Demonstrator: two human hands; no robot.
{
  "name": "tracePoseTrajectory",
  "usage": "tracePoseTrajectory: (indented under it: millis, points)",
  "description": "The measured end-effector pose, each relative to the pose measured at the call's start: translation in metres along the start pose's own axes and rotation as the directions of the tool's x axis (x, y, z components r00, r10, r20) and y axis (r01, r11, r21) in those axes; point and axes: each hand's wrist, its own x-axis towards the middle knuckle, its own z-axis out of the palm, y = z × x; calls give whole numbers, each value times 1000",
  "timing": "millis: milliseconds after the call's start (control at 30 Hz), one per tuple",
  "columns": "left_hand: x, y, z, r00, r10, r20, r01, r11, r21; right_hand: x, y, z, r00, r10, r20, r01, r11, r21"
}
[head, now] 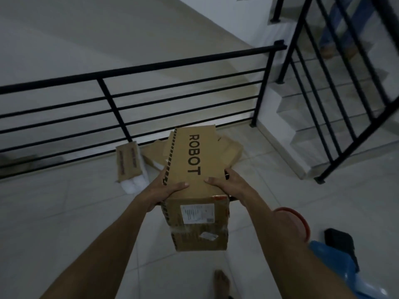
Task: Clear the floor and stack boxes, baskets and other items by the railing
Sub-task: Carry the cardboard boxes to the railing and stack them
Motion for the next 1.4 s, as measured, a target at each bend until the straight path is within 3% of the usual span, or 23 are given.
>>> tracePoseTrajectory:
  millis: [300,600,800,1067,1400]
  points:
    - [91,-19,-54,997,-68,-28,64,992,-106,156,-18,33,974,32,224,4,988,-157]
    - [206,-96,-142,971,-234,-57,215,950,-225,288,-35,128,937,194,290,-149,974,-170]
    - [313,-224,-204,941,-333,-54,304,907,-293,416,34,224,917,285,278,-244,954,-175]
    - [418,-411,-244,882,-468,49,459,832,-310,563,154,331,887,387,253,-305,901,-307]
    - [466,-511,-257,912,-409,-36,405,911,-78,584,238,377,901,404,160,-340,885,-317]
